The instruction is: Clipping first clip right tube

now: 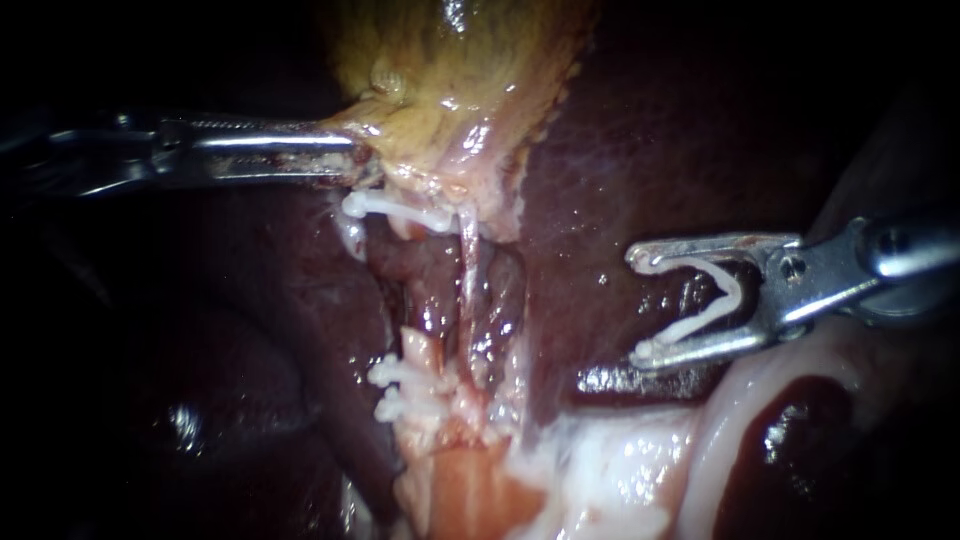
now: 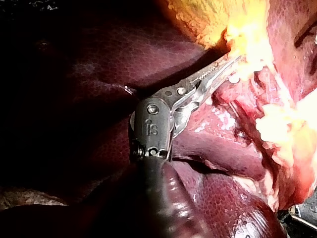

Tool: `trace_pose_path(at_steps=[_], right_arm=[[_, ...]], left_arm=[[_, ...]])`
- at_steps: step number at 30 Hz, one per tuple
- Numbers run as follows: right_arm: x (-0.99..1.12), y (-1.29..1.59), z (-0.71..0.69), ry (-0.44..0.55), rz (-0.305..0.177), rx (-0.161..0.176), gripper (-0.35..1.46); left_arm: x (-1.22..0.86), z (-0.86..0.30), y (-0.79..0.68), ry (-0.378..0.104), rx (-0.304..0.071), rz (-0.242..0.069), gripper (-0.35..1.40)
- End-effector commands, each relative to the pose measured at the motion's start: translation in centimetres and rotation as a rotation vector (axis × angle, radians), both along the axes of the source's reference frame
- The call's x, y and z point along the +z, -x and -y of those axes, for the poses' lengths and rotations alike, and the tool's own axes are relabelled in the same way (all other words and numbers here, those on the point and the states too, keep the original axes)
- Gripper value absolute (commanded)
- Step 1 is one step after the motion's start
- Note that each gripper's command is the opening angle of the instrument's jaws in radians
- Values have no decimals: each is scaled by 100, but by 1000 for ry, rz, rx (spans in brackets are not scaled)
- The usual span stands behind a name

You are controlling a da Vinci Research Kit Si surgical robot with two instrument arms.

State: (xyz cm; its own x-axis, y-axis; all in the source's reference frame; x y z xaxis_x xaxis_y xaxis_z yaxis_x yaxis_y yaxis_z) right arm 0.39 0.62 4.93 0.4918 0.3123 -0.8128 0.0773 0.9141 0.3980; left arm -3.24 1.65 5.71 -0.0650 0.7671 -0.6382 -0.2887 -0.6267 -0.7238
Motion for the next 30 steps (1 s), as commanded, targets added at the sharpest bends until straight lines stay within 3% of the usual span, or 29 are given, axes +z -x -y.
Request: trace_pose_path(at_steps=[1, 7, 15, 20, 24, 30], right_arm=[[0, 0, 0, 1, -1, 0, 50], [0, 0, 0, 1, -1, 0, 50], [0, -3, -1, -14, -11, -22, 50], [2, -18, 0, -34, -26, -49, 50], [9, -36, 7, -82, -46, -98, 50], [29, -76, 21, -133, -33, -106, 50]], left_arm=[[-1, 0, -1, 0, 1, 1, -35], [-23, -7, -21, -14, 13, 9, -35], [-67, -20, -60, -22, -30, 33, -35], [-72, -20, -59, -29, -35, 31, -35], [-72, -19, -58, -28, -36, 30, -35], [-74, -18, -56, -28, -38, 29, -35]])
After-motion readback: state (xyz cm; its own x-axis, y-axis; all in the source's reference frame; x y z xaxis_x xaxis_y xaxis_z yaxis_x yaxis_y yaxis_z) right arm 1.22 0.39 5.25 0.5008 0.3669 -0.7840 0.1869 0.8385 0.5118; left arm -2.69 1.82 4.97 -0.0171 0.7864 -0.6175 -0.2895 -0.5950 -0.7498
